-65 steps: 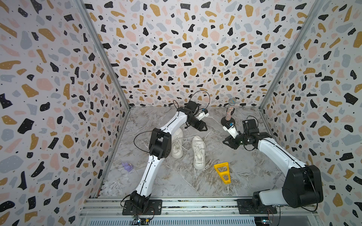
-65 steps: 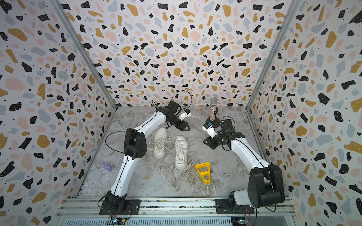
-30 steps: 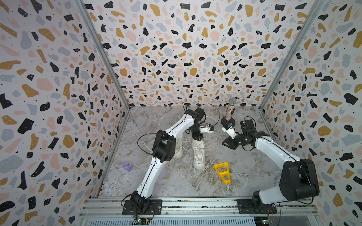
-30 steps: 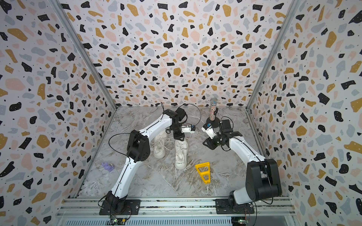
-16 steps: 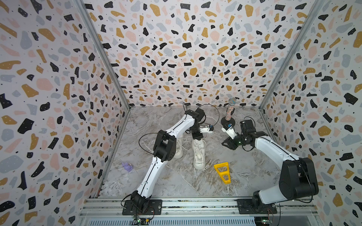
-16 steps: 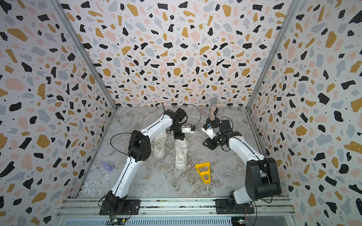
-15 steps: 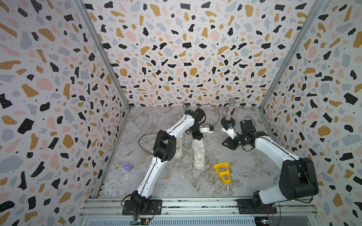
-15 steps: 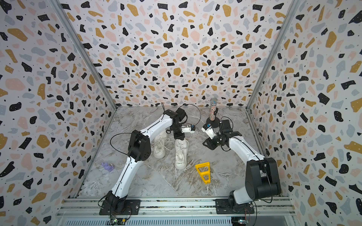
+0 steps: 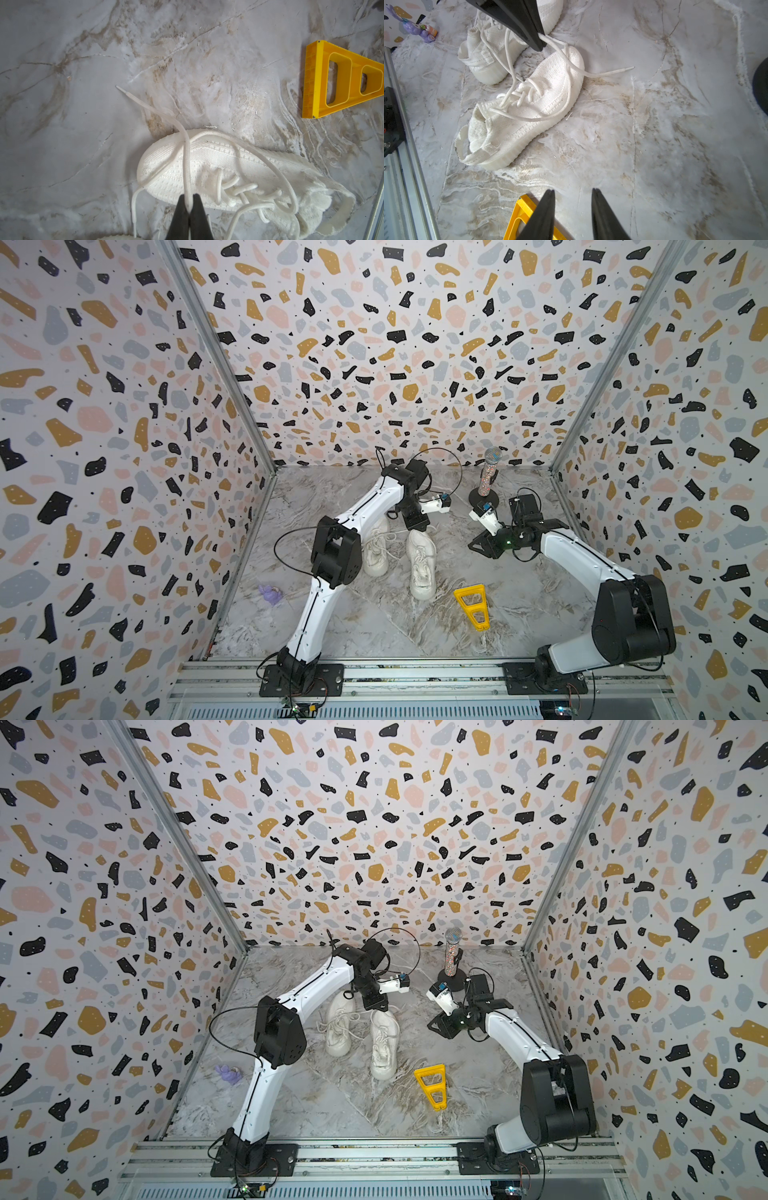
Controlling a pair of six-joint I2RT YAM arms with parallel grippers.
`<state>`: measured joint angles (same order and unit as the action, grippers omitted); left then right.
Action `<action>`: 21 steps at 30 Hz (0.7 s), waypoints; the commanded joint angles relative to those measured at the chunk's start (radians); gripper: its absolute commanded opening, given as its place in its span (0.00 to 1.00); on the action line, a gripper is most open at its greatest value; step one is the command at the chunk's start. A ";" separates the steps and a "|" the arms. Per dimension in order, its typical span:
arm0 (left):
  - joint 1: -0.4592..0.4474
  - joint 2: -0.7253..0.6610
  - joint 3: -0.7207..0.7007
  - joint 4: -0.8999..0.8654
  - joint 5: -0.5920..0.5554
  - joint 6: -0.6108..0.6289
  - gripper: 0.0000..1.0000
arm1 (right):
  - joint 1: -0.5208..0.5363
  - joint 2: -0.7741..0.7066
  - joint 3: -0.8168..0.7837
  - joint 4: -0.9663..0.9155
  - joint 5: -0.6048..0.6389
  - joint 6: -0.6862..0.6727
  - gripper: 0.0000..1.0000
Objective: Tie the shoes
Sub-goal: Cross the shoelace with the shoelace.
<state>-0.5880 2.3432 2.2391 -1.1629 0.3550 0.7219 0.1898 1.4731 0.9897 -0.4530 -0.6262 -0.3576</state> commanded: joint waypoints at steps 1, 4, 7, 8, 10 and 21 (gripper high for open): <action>0.005 0.048 0.039 0.008 -0.009 0.044 0.07 | -0.004 0.004 0.024 -0.022 -0.025 0.005 0.34; 0.003 0.101 0.093 0.021 -0.011 0.021 0.00 | -0.004 0.017 0.025 -0.023 -0.019 0.005 0.35; 0.004 0.128 0.104 0.069 0.002 -0.023 0.00 | -0.003 0.024 0.026 -0.027 -0.010 -0.001 0.34; 0.002 0.136 0.102 0.085 0.004 -0.034 0.00 | -0.003 0.024 0.026 -0.027 -0.007 -0.001 0.34; 0.005 0.146 0.106 0.088 0.003 -0.033 0.07 | -0.004 0.026 0.026 -0.028 -0.004 -0.002 0.34; 0.004 0.036 -0.014 0.046 0.015 0.087 0.51 | -0.004 0.032 0.025 -0.026 -0.003 -0.009 0.35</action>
<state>-0.5880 2.4386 2.2482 -1.0855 0.3534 0.7559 0.1898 1.5066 0.9897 -0.4564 -0.6312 -0.3592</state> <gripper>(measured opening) 0.494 0.344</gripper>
